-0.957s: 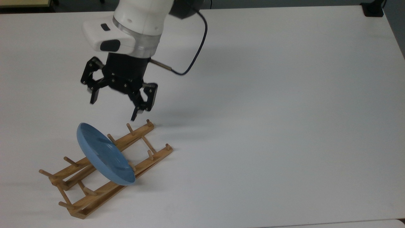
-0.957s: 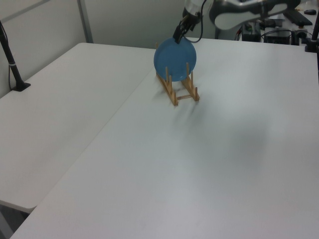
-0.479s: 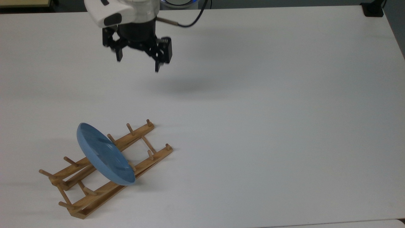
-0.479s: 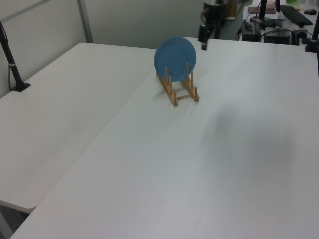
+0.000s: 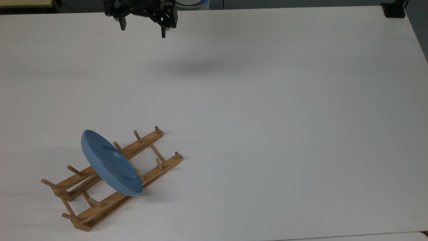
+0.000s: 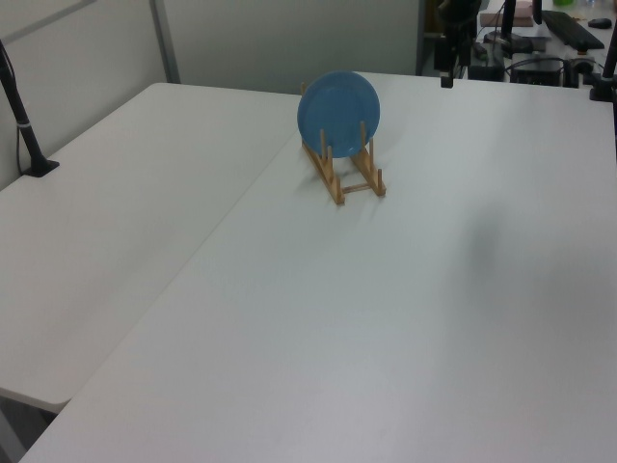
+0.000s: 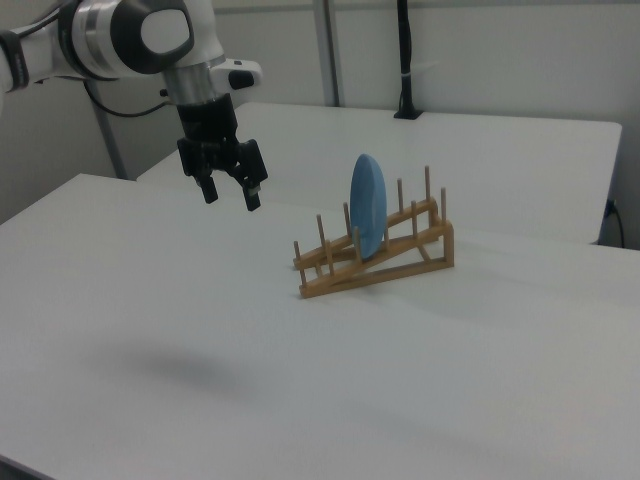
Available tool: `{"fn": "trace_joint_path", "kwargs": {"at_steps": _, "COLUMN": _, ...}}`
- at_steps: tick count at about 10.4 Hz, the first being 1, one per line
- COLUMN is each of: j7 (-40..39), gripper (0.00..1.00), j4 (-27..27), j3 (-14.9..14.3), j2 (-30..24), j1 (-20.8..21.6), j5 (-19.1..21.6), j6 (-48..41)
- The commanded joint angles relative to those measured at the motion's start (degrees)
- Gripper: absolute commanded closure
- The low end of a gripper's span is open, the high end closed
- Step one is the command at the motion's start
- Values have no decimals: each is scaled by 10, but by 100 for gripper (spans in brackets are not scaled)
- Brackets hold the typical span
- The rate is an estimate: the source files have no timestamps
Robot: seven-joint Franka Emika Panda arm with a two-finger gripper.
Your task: Place plate in plate rack
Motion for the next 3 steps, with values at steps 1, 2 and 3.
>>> {"fn": "trace_joint_path", "kwargs": {"at_steps": 1, "j7": -17, "gripper": 0, "j4": -23, "j3": -2, "j2": -17, "j1": -1, "j5": 14, "j6": 0}}
{"fn": "trace_joint_path", "kwargs": {"at_steps": 2, "j7": -17, "gripper": 0, "j4": -22, "j3": -3, "j2": -17, "j1": -1, "j5": 14, "j6": -1}}
{"fn": "trace_joint_path", "kwargs": {"at_steps": 3, "j7": -17, "gripper": 0, "j4": -22, "j3": -4, "j2": -18, "j1": -1, "j5": 14, "j6": -1}}
